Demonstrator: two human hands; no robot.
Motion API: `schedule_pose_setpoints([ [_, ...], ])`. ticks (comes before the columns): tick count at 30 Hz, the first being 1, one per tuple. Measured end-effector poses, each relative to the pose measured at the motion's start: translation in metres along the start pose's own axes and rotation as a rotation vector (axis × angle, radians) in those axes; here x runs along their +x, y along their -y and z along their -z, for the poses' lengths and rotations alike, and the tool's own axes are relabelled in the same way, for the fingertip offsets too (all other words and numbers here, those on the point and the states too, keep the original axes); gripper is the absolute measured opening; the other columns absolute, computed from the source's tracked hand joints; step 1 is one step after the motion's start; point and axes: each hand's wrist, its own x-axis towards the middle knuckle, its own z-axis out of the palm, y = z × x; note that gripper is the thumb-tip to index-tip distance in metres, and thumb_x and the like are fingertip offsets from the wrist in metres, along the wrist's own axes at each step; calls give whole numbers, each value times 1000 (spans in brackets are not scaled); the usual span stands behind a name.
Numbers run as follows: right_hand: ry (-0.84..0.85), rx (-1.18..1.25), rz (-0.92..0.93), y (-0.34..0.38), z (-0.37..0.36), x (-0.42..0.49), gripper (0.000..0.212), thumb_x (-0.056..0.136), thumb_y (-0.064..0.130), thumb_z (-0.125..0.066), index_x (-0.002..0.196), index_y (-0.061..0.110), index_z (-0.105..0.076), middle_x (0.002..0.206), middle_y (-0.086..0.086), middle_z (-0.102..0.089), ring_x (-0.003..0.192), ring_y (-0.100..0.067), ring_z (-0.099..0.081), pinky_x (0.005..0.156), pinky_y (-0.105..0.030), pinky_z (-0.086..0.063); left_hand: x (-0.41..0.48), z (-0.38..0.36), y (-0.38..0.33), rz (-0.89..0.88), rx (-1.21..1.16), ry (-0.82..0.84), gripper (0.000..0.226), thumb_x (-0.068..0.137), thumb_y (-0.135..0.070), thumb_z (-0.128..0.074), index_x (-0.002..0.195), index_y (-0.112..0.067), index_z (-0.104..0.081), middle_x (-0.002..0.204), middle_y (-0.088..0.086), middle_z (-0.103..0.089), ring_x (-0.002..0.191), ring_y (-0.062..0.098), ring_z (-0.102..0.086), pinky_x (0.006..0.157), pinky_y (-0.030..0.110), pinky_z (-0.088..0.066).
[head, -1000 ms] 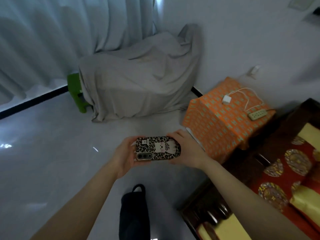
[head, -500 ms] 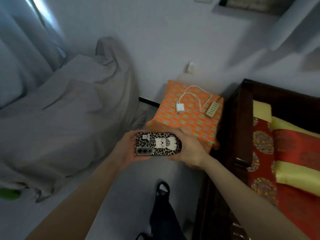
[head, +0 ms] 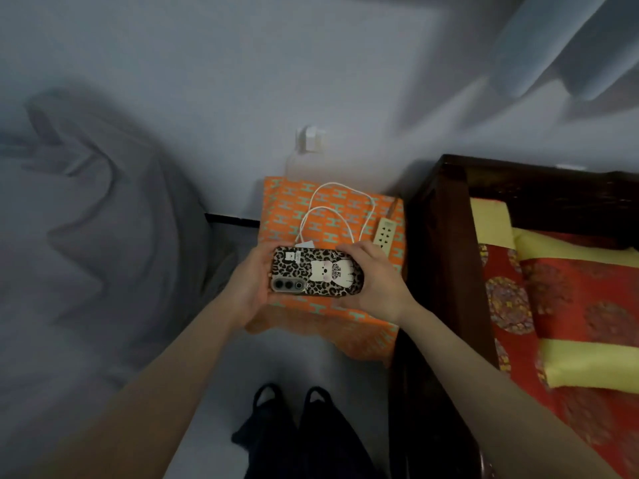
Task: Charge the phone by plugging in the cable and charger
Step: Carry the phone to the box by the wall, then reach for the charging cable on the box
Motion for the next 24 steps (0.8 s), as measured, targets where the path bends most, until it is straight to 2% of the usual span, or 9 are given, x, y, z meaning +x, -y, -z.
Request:
schedule_pose_setpoints([
  [2, -14, 9, -39, -20, -12, 20, 92, 55, 41, -88, 134, 27, -46, 117, 0, -49, 108, -19, -45, 90, -35, -42, 43, 2, 1, 47, -16, -27, 50, 83, -39, -53, 122, -8, -62, 116, 18, -67, 102, 37, -65, 89, 52, -51],
  [5, -17, 2, -121, -52, -33, 45, 92, 55, 40, -89, 134, 26, -46, 116, 2, -49, 108, -21, -47, 87, -29, -37, 107, 4, 9, 107, 39, -14, 47, 85, -37, -55, 120, -7, -66, 112, 16, -69, 94, 32, -69, 74, 41, -58],
  [7, -11, -11, -181, -70, -47, 60, 92, 55, 38, -90, 135, 20, -47, 121, -2, -51, 111, -23, -47, 93, -34, -41, 144, 6, 16, 151, 85, 28, 42, 90, -39, -49, 117, -12, -67, 110, 12, -70, 88, 26, -69, 67, 34, -56],
  [10, -38, 20, -279, -88, -64, 78, 88, 59, 39, -87, 135, 18, -48, 124, -3, -53, 114, -22, -49, 97, -40, -44, 184, 14, 25, 188, 93, 113, 40, 93, -49, -45, 114, -22, -68, 107, 3, -73, 91, 19, -69, 67, 31, -55],
  [13, -125, 111, -360, -95, -82, 93, 85, 60, 52, -81, 132, 20, -50, 121, 2, -54, 110, -15, -52, 92, -32, -46, 209, 23, 37, 201, -104, 144, 45, 81, -52, -59, 112, -21, -67, 101, 0, -73, 90, 16, -69, 69, 32, -59],
  [16, -219, 185, -410, -98, -103, 108, 86, 60, 62, -71, 132, 20, -49, 119, 8, -51, 107, -6, -50, 90, -23, -45, 227, 23, 53, 207, -316, 178, 51, 78, -41, -62, 121, -14, -59, 108, 3, -66, 104, 23, -61, 86, 41, -57],
  [19, -255, 195, -460, -102, -123, 119, 83, 62, 57, -78, 131, 22, -48, 120, 8, -51, 108, -10, -53, 88, -30, -51, 240, 15, 68, 183, -420, 213, 50, 83, -23, -60, 132, -15, -55, 125, 7, -66, 114, 26, -62, 83, 39, -59],
  [21, -260, 168, -461, -106, -133, 123, 84, 62, 52, -81, 132, 22, -47, 122, 5, -51, 110, -12, -52, 89, -34, -52, 248, 10, 75, 166, -449, 216, 40, 85, -16, -59, 125, -18, -63, 126, 9, -69, 114, 27, -66, 83, 37, -59],
  [24, -187, 180, -406, -112, -133, 121, 82, 65, 48, -82, 134, 22, -47, 124, 4, -50, 113, -11, -51, 93, -35, -50, 257, 10, 78, 160, -438, 177, 30, 85, -18, -59, 111, -15, -74, 119, 10, -72, 108, 25, -69, 75, 35, -60],
])
